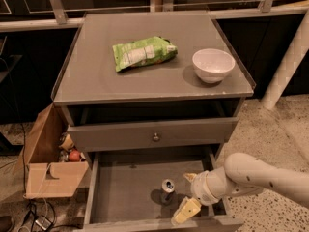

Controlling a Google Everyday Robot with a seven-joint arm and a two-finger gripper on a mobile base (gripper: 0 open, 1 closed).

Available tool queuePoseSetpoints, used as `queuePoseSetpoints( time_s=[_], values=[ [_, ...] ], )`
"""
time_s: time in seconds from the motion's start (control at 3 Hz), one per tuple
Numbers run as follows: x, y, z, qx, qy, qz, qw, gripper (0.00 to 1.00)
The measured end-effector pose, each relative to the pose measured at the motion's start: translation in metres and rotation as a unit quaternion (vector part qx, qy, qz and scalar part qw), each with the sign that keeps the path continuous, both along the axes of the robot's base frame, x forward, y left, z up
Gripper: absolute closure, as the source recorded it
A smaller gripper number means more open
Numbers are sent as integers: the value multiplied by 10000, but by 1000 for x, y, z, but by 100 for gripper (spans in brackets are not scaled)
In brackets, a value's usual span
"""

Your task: Pick redbull can from middle drawer and place on counter

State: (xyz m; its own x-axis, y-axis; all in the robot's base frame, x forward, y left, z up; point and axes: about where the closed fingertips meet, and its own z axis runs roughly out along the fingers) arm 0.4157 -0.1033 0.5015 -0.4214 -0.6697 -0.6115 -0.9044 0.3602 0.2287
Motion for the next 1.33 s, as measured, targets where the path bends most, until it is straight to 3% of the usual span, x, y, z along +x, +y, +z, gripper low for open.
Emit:
queuePoseSetpoints(
  time_s=[0.67,1.33],
  values=[
    [25,8,-32,476,-82,-239,9985,0],
    [44,20,-56,793,-185,-276,9963,0]
  ],
)
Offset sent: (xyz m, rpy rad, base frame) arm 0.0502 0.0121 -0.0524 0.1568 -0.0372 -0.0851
